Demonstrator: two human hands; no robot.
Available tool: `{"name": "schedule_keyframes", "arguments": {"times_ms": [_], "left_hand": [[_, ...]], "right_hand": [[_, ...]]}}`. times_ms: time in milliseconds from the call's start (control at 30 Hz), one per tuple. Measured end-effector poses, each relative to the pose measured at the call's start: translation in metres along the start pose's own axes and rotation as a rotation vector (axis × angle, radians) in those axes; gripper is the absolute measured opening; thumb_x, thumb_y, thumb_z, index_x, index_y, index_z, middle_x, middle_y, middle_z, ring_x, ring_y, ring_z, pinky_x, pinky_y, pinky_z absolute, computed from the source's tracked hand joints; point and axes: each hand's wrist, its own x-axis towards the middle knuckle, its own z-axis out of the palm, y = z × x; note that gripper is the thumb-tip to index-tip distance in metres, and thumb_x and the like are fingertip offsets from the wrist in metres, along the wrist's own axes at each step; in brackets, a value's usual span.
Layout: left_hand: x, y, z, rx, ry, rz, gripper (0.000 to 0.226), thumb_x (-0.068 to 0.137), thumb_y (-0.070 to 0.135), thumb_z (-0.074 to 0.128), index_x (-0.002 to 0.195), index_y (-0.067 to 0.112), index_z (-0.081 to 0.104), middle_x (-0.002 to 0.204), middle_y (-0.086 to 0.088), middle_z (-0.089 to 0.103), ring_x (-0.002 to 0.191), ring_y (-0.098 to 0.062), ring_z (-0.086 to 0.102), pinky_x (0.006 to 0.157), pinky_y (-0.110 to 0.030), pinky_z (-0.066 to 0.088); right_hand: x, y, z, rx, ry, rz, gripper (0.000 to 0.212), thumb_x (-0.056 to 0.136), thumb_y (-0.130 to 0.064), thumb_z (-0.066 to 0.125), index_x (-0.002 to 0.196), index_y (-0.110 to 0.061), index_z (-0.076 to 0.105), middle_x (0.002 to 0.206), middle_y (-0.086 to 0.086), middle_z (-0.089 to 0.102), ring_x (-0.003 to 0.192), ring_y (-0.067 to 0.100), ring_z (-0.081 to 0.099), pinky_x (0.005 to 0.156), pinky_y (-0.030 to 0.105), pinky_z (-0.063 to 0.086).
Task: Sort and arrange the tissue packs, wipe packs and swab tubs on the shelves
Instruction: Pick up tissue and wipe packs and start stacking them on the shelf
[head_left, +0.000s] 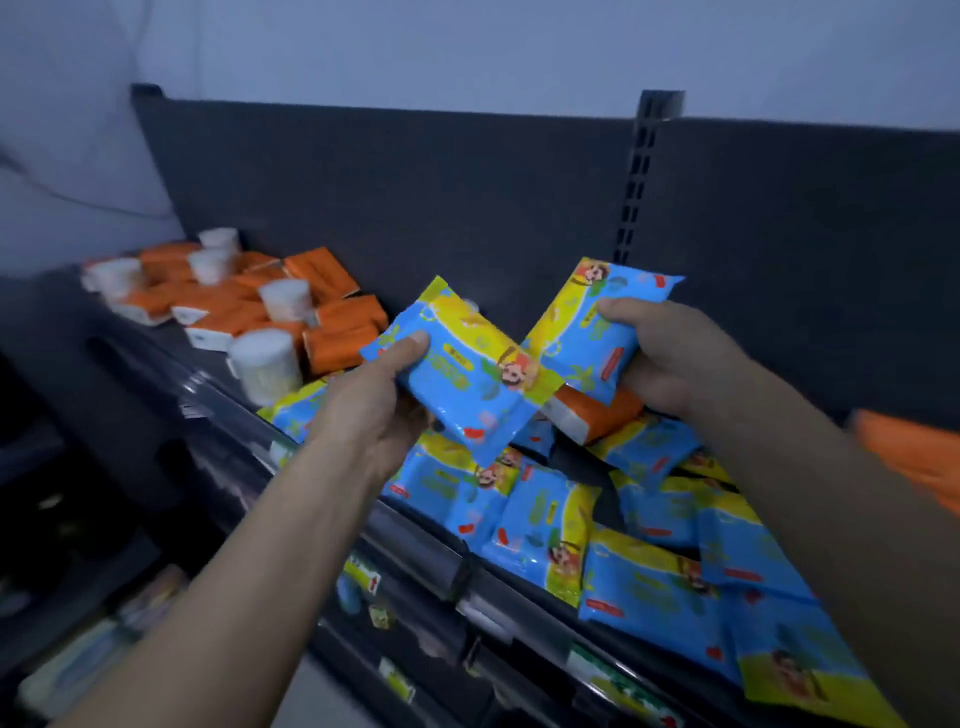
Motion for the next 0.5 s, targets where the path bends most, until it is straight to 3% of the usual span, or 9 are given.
{"name": "schedule_keyframes", "arguments": {"times_ms": [67,133,200,267,367,433,500], "left_hand": [[0.005,0.010,-0.008,0.018,0.048,0.013,0.018,0.092,0.016,0.054,0.098,0.004,0.064,0.084,-0.009,0.073,0.060,-0.017,0.070,0.045,-0.030,0.055],[0.014,0.017,-0.019,0.060,0.114,0.046,0.026,0.093,0.022,0.054,0.110,0.005,0.062,0.095,-0.009,0.071,0.061,-0.018,0.070,0.045,-0.032,0.055],[0.023,0.024,-0.031,0.078,0.155,0.063,0.022,0.094,0.023,0.052,0.106,0.007,0.062,0.080,-0.007,0.073,0.057,-0.017,0.069,0.043,-0.031,0.054],[0.031,0.029,-0.041,0.110,0.146,0.023,0.016,0.094,0.018,0.051,0.096,0.006,0.062,0.068,-0.005,0.072,0.055,-0.017,0.069,0.043,-0.032,0.056],[0.046,0.037,-0.052,0.184,0.095,-0.051,0.012,0.088,-0.001,0.052,0.095,-0.001,0.062,0.079,-0.012,0.070,0.064,-0.023,0.069,0.052,-0.035,0.057],[0.061,0.043,-0.059,0.191,0.079,-0.071,0.015,0.087,-0.006,0.051,0.097,-0.002,0.061,0.084,-0.014,0.068,0.066,-0.025,0.068,0.050,-0.036,0.058],[0.080,0.051,-0.066,0.204,0.048,-0.068,0.015,0.086,-0.007,0.053,0.097,-0.002,0.062,0.076,-0.011,0.070,0.057,-0.021,0.069,0.043,-0.033,0.056]], "right_hand": [[0.012,0.005,0.015,-0.046,-0.049,0.076,0.031,0.092,0.002,0.048,0.123,0.007,0.052,0.111,0.019,0.062,0.091,0.032,0.063,0.061,0.041,0.053],[0.022,0.010,0.027,-0.114,-0.117,0.134,0.031,0.090,0.006,0.045,0.120,0.011,0.051,0.112,0.021,0.063,0.090,0.035,0.064,0.065,0.043,0.053],[0.033,0.015,0.038,-0.146,-0.160,0.157,0.021,0.090,0.008,0.044,0.110,0.010,0.052,0.107,0.021,0.064,0.083,0.033,0.065,0.063,0.042,0.053],[0.042,0.021,0.048,-0.202,-0.160,0.156,0.019,0.089,0.009,0.046,0.107,0.009,0.052,0.112,0.022,0.063,0.081,0.031,0.064,0.063,0.042,0.053],[0.056,0.025,0.062,-0.278,-0.105,0.113,0.025,0.086,0.011,0.049,0.111,0.010,0.053,0.111,0.025,0.062,0.075,0.031,0.065,0.052,0.038,0.057],[0.067,0.028,0.068,-0.286,-0.068,0.077,0.027,0.084,0.012,0.051,0.111,0.009,0.054,0.104,0.024,0.064,0.068,0.029,0.066,0.047,0.036,0.056],[0.079,0.030,0.075,-0.324,-0.018,0.035,0.015,0.083,0.009,0.057,0.097,0.003,0.060,0.090,0.018,0.067,0.057,0.023,0.068,0.045,0.033,0.055]]}}
